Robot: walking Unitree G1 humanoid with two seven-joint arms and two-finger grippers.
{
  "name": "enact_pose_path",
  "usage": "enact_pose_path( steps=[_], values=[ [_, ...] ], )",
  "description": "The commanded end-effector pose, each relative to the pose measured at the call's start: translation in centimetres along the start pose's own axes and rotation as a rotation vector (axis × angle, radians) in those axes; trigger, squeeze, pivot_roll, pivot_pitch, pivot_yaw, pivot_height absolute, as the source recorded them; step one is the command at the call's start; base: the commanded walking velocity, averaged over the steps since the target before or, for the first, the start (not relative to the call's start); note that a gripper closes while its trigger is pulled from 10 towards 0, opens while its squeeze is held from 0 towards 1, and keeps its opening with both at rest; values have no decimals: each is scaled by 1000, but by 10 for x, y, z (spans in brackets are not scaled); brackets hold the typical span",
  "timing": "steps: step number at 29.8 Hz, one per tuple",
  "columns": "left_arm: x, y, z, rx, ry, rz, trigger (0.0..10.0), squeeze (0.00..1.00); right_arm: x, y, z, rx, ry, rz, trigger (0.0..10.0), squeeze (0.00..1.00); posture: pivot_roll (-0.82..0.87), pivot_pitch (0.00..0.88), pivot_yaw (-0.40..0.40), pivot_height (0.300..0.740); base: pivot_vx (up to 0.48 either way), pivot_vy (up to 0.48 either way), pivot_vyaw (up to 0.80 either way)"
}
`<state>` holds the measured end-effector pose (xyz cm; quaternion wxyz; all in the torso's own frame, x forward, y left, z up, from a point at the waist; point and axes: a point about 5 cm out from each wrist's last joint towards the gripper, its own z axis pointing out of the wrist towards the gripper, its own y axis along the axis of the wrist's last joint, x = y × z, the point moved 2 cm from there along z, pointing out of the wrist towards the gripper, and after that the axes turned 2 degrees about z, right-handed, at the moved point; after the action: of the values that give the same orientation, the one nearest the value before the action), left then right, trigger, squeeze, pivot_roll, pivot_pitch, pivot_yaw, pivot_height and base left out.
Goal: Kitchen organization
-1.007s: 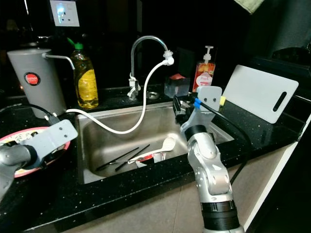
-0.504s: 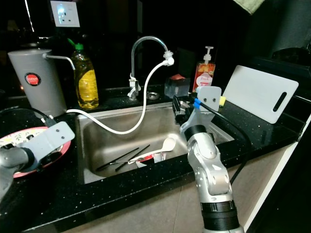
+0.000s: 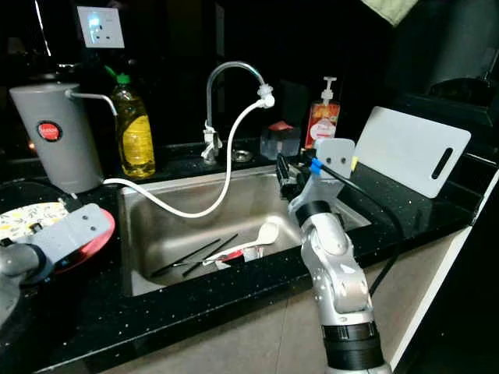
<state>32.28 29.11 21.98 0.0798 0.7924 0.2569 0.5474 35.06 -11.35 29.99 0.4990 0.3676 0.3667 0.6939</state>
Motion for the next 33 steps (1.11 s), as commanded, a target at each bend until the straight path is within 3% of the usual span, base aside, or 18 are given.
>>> enact_pose_path(
  steps=[1, 7, 8, 9, 10, 11, 12, 13, 19, 25, 26, 28, 29, 33],
  values=[
    [-4, -15, 2, 78, -20, 44, 10000, 0, 0, 3, -1, -11, -1, 4, 10000, 0, -33, 0, -50, 740, 0, 0, 0],
    [-4, -25, 3, 132, 11, 77, 10000, 0, 0, 4, 0, -10, 5, 3, 10000, 0, -31, 0, -60, 740, 0, 0, 0],
    [-3, -28, 3, 144, 17, 91, 9529, 0, 0, 4, 0, -10, 7, 3, 10000, 0, -32, 0, -61, 740, 0, 0, 0],
    [-3, -30, 3, 160, 28, 107, 7804, 0, 0, 4, 0, -10, 7, 3, 10000, 0, -32, 0, -61, 740, 0, 0, 0],
    [-3, -30, 3, 160, 28, 107, 7804, 0, 0, 4, 0, -10, 7, 3, 10000, 0, -32, 0, -61, 740, 0, 0, 0],
    [-3, -33, 4, 175, 36, 124, 4627, 0, 0, 4, 0, -10, 7, 4, 10000, 0, -31, 0, -62, 740, 0, 0, 0],
    [-3, -36, 4, 191, 45, 148, 706, 0, 0, 4, 1, -9, 8, 4, 10000, 0, -31, 0, -62, 740, 0, 0, 0],
    [-3, -38, 4, 202, 51, 166, 0, 0, 1, 4, 1, -9, 9, 5, 10000, 0, -31, 0, -62, 740, 0, 0, 0],
    [-4, -44, 6, 233, 83, 276, 0, 0, 0, 4, 1, -8, 11, 4, 10000, 0, -33, 0, -68, 740, 0, 0, 0],
    [6, -41, 6, 231, 147, 311, 0, 0, 0, 4, 2, -9, 12, 4, 10000, 0, -31, 0, -69, 740, 0, 0, 0],
    [18, -34, 5, 211, 220, 321, 2157, 0, 1, 4, 2, -10, 13, 5, 10000, 0, -30, 0, -69, 740, 0, 0, 0],
    [23, -32, 4, 204, 245, 318, 2157, 0, 1, 4, 2, -10, 13, 6, 10000, 0, -30, 0, -68, 740, 0, 0, 0],
    [35, -26, 4, 182, 324, 319, 10000, 0, 1, 4, 2, -10, 13, 7, 10000, 0, -32, 0, -67, 740, 0, 0, 0],
    [49, -9, 0, 98, 419, 332, 10000, 0, 1, 4, 2, -12, 12, 7, 10000, 0, -34, 0, -66, 740, 0, 0, 0]
  ],
)
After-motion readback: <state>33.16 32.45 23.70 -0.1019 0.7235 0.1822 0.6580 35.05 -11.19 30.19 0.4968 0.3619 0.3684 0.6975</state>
